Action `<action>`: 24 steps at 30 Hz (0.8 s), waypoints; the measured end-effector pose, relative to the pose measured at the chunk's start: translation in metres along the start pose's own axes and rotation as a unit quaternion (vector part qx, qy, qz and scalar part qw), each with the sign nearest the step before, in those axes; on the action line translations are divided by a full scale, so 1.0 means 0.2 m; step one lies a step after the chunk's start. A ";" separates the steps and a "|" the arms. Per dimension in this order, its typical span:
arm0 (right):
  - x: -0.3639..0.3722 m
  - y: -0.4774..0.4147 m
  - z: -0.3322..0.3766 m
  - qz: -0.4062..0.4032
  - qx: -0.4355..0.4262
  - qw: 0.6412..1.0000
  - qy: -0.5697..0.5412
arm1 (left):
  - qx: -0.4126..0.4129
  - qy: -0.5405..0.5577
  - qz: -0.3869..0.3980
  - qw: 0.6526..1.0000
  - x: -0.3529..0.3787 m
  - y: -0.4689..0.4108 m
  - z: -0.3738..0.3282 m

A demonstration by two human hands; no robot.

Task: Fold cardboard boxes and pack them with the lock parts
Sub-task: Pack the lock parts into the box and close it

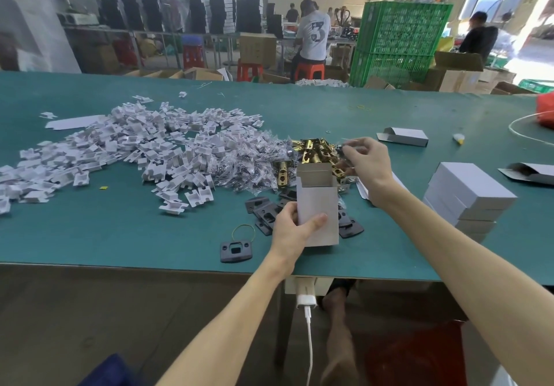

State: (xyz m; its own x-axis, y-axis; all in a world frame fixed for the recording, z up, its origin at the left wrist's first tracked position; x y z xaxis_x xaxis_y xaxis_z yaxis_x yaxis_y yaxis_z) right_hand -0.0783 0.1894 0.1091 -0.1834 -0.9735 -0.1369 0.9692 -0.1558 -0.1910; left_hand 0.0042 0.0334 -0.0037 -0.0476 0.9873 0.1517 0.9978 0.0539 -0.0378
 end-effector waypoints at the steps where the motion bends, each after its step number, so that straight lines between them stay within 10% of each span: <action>1: -0.01 0.00 -0.01 0.003 0.004 1.000 0.000 | 0.001 0.002 0.001 1.000 0.00 0.00 0.00; 17: 0.08 0.18 0.18 0.032 -0.196 0.971 0.136 | 0.006 -0.003 0.000 1.000 0.00 0.01 -0.01; 24: 0.03 0.10 -0.04 -0.008 -0.045 0.981 0.190 | -0.006 0.005 -0.048 0.999 0.00 0.00 -0.01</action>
State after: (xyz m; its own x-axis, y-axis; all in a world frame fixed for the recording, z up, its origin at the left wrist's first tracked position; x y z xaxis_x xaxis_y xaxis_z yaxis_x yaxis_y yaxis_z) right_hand -0.0613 0.1808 0.0965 -0.2639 -0.8358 -0.4815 0.9501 -0.1392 -0.2791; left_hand 0.0049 0.0338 -0.0015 -0.1432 0.9760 0.1640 0.9891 0.1469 -0.0107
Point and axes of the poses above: each hand's wrist, its own y-axis away from the middle knuckle, its own x-axis out of the palm, z = x × y, the point moved 1 cm from there along -y, towards the middle knuckle, and after that the axes turned 4 degrees about -y, right-handed, at the moved point
